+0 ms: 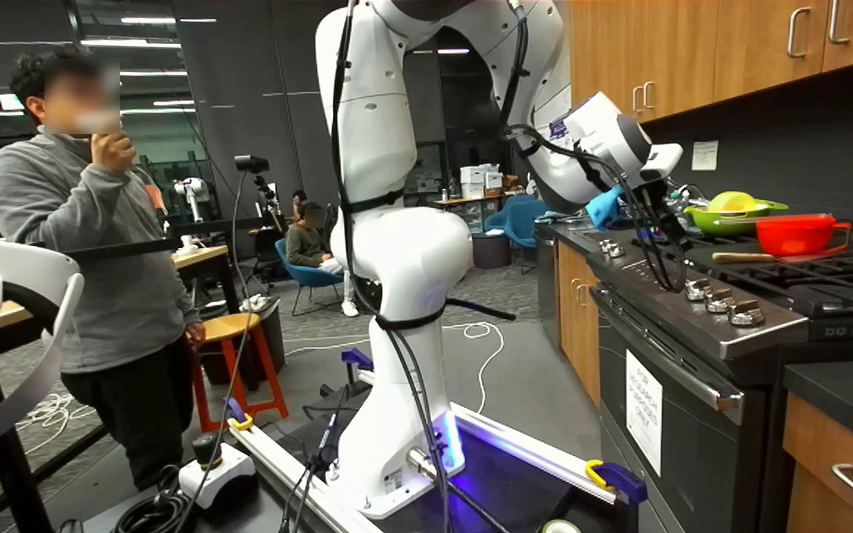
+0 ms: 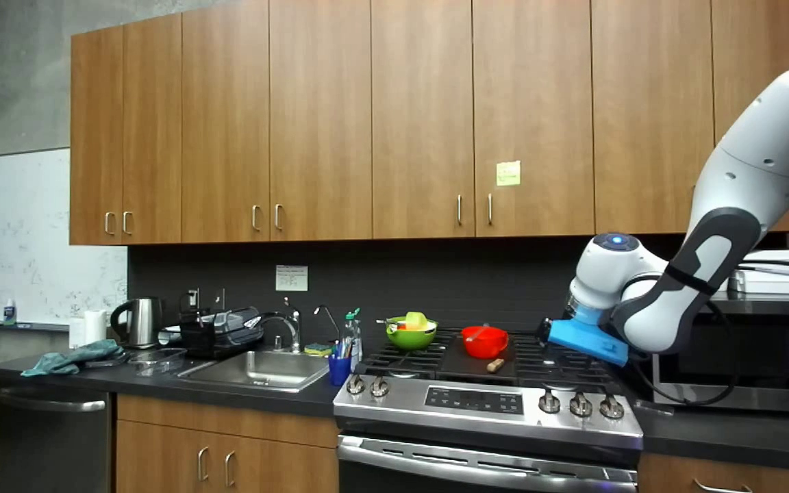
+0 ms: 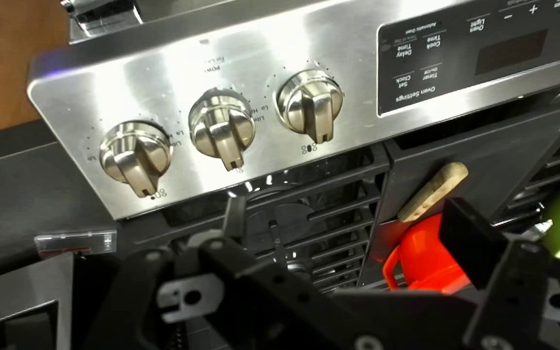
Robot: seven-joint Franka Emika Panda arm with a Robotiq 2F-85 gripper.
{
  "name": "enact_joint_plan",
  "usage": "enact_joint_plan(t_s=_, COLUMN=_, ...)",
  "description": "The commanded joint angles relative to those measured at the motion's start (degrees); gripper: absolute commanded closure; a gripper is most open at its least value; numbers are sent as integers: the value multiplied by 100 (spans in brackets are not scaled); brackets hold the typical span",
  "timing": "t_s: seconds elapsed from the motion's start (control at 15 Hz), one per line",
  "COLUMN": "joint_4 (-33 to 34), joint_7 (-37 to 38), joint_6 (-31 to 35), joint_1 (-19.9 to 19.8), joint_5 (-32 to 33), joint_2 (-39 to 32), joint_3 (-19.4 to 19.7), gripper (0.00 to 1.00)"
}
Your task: Turn the third knob from the right to the right.
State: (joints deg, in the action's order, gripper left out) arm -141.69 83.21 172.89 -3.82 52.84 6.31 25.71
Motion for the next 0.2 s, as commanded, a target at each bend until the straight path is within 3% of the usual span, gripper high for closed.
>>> enact_joint_plan(t_s=0.0, joint_4=-93, joint_7=65, joint_6=0, joint_1=-6, joint_5=82, joint_2=85, joint_3=-2, gripper=0)
enact_joint_plan(t_s=0.13, joint_4=-208, joint_7=72, joint_6=0, joint_1=-6, joint_5=98, joint_2=195, joint_3=-5, gripper=0)
